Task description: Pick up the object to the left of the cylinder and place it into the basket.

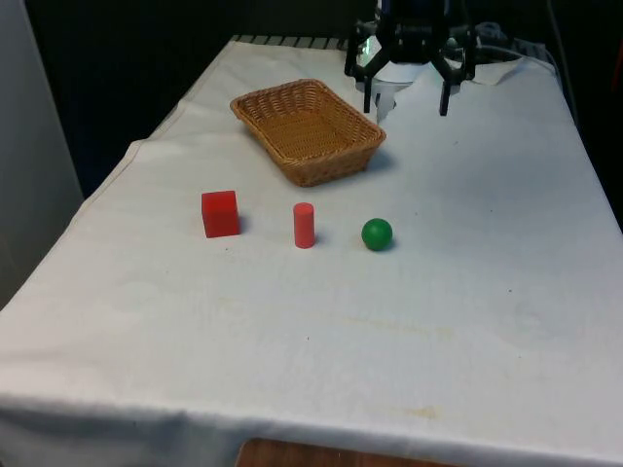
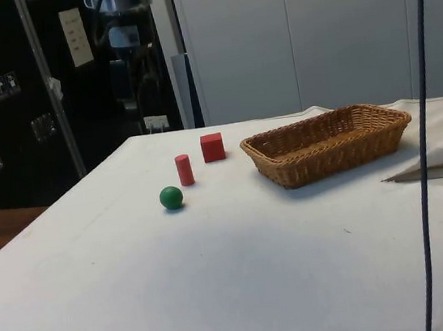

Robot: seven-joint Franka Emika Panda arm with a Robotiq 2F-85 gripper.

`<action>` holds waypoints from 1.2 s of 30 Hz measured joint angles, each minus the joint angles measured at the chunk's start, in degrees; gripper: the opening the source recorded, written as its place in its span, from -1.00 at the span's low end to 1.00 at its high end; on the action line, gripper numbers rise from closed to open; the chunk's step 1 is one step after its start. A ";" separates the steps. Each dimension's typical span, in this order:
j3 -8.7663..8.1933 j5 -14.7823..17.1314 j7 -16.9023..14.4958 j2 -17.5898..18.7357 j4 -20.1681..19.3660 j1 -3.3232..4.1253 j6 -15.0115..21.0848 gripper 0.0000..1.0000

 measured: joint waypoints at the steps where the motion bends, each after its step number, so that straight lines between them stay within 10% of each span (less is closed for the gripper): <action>1: 0.00 0.00 0.00 0.00 0.00 0.00 0.00 1.00; 36: 0.52 9.85 -8.48 9.11 -2.06 -0.23 11.46 1.00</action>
